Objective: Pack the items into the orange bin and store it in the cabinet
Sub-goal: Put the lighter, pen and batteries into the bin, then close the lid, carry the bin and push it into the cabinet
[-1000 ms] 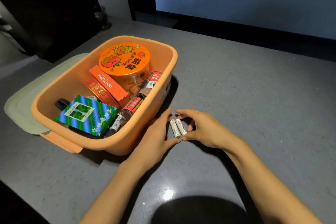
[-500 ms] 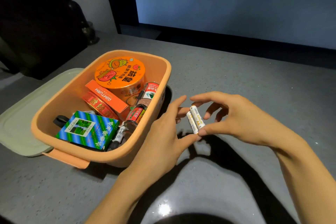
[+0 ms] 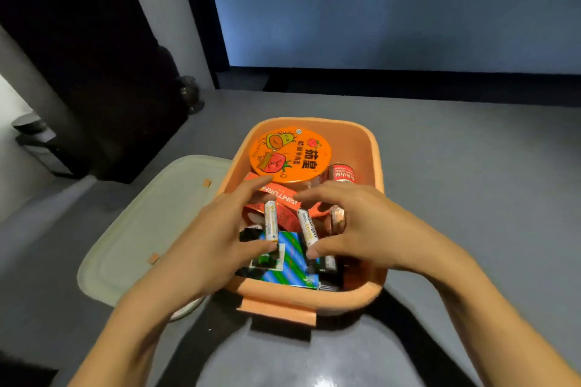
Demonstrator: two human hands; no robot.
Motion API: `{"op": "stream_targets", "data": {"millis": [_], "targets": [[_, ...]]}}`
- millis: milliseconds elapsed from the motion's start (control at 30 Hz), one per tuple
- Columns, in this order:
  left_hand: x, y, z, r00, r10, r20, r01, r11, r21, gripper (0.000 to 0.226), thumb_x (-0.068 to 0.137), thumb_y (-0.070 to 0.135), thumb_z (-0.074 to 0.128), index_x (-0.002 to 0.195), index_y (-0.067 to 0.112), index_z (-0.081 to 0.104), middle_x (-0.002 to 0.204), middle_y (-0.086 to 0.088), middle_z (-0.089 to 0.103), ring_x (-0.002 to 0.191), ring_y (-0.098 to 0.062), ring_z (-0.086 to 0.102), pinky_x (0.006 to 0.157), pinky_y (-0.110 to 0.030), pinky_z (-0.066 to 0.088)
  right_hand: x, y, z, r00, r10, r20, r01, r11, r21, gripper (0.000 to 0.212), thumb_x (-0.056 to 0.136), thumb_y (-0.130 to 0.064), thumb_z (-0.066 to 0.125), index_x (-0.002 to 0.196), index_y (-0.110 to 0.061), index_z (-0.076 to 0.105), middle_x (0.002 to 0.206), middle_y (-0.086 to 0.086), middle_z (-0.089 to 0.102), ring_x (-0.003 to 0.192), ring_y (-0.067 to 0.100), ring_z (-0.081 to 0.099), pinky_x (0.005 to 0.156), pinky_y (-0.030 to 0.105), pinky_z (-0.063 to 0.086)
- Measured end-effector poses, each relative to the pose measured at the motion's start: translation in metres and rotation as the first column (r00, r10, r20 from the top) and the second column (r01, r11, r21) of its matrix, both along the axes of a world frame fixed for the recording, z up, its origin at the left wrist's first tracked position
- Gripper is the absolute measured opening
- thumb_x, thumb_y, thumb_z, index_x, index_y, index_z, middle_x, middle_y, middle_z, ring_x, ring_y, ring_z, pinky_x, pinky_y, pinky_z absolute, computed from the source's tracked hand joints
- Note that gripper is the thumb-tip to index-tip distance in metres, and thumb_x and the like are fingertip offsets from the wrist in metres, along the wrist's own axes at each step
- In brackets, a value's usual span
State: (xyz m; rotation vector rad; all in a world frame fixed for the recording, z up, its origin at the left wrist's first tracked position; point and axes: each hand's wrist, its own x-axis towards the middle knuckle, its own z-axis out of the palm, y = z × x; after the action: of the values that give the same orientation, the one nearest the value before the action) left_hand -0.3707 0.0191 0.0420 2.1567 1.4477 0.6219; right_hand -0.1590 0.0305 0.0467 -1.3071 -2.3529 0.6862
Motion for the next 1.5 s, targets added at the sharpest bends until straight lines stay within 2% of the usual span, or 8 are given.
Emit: {"op": "stream_targets", "data": {"millis": [133, 333, 500, 667, 933, 1267, 1367, 1500], "targets": [[-0.023, 0.014, -0.014, 0.996, -0.091, -0.02, 0.09, 0.995, -0.039, 0.081, 0.075, 0.021, 0.074, 0.132, 0.049, 0.023, 0.133, 0.012, 0.048, 0.119, -0.002, 0.043, 0.094, -0.02, 0.036, -0.03, -0.001, -0.009, 0.988, -0.132, 0.079, 0.131, 0.991, 0.016, 0.07, 0.07, -0.044, 0.074, 0.132, -0.035, 0.043, 0.131, -0.014, 0.05, 0.123, 0.008, 0.04, 0.104, 0.038, 0.026], [-0.041, 0.021, -0.017, 0.99, -0.135, 0.035, 0.137, 0.99, -0.041, 0.08, 0.078, 0.018, 0.07, 0.13, 0.054, 0.022, 0.129, 0.009, 0.05, 0.11, -0.007, 0.051, 0.088, -0.019, 0.045, -0.04, -0.007, -0.006, 0.968, -0.236, 0.085, 0.235, 0.972, 0.026, 0.068, 0.072, -0.045, 0.072, 0.132, -0.035, 0.043, 0.136, -0.015, 0.047, 0.126, 0.009, 0.038, 0.107, 0.04, 0.023], [-0.051, 0.024, -0.018, 0.992, -0.111, 0.063, 0.111, 0.994, 0.008, 0.076, 0.077, 0.022, 0.072, 0.135, 0.045, 0.028, 0.134, 0.014, 0.048, 0.122, -0.003, 0.041, 0.086, 0.001, 0.027, -0.044, -0.005, 0.002, 0.972, -0.223, 0.072, 0.222, 0.975, 0.024, 0.065, 0.073, -0.042, 0.072, 0.131, -0.033, 0.045, 0.133, -0.012, 0.05, 0.124, 0.01, 0.04, 0.107, 0.042, 0.027], [-0.067, 0.021, -0.007, 0.997, -0.05, 0.059, 0.045, 0.995, 0.083, 0.072, 0.074, 0.03, 0.073, 0.123, 0.053, 0.026, 0.121, 0.032, 0.041, 0.116, 0.006, 0.036, 0.095, -0.006, 0.027, -0.059, 0.005, 0.008, 0.983, -0.16, 0.09, 0.155, 0.986, 0.057, 0.066, 0.073, -0.047, 0.07, 0.132, -0.034, 0.044, 0.134, -0.013, 0.049, 0.125, 0.009, 0.04, 0.106, 0.038, 0.026], [-0.125, 0.032, -0.029, 0.979, 0.204, 0.02, -0.205, 0.977, 0.052, 0.073, 0.067, 0.061, 0.054, 0.133, 0.048, 0.026, 0.132, 0.029, 0.028, 0.121, 0.004, 0.027, 0.103, -0.026, 0.026, -0.105, 0.029, 0.013, 0.993, -0.007, 0.117, 0.002, 0.999, 0.04, 0.069, 0.076, -0.053, 0.064, 0.136, -0.034, 0.038, 0.135, -0.01, 0.047, 0.126, 0.011, 0.036, 0.108, 0.042, 0.026], [-0.194, 0.071, -0.113, 0.82, 0.399, -0.411, -0.49, 0.859, -0.144, 0.081, 0.079, 0.07, 0.037, 0.144, 0.041, -0.002, 0.156, -0.013, -0.008, 0.142, -0.035, 0.001, 0.114, -0.049, 0.01, -0.128, 0.034, -0.001, 0.993, 0.05, 0.111, -0.053, 0.998, 0.022, 0.067, 0.075, -0.065, 0.052, 0.136, -0.045, 0.031, 0.134, -0.022, 0.041, 0.118, -0.002, 0.027, 0.104, 0.028, 0.021], [-0.196, 0.075, -0.118, 0.82, 0.384, -0.424, -0.5, 0.841, -0.206, 0.078, 0.078, 0.073, 0.028, 0.143, 0.042, -0.004, 0.155, -0.016, 0.007, 0.14, -0.037, 0.014, 0.113, -0.052, 0.015, -0.129, 0.034, -0.002, 0.994, 0.042, 0.102, -0.043, 0.999, 0.006, 0.067, 0.074, -0.067, 0.051, 0.135, -0.046, 0.031, 0.133, -0.022, 0.042, 0.12, -0.001, 0.029, 0.106, 0.03, 0.022], [-0.193, 0.076, -0.106, 0.841, 0.49, -0.231, -0.535, 0.816, -0.218, 0.086, 0.068, 0.077, 0.029, 0.143, 0.043, 0.005, 0.14, -0.014, 0.035, 0.126, -0.035, 0.036, 0.104, -0.047, 0.032, -0.127, 0.033, -0.003, 0.995, 0.031, 0.1, -0.03, 0.999, -0.013, 0.067, 0.073, -0.069, 0.05, 0.134, -0.047, 0.032, 0.132, -0.022, 0.043, 0.121, 0.0, 0.031, 0.108, 0.034, 0.021]]}}
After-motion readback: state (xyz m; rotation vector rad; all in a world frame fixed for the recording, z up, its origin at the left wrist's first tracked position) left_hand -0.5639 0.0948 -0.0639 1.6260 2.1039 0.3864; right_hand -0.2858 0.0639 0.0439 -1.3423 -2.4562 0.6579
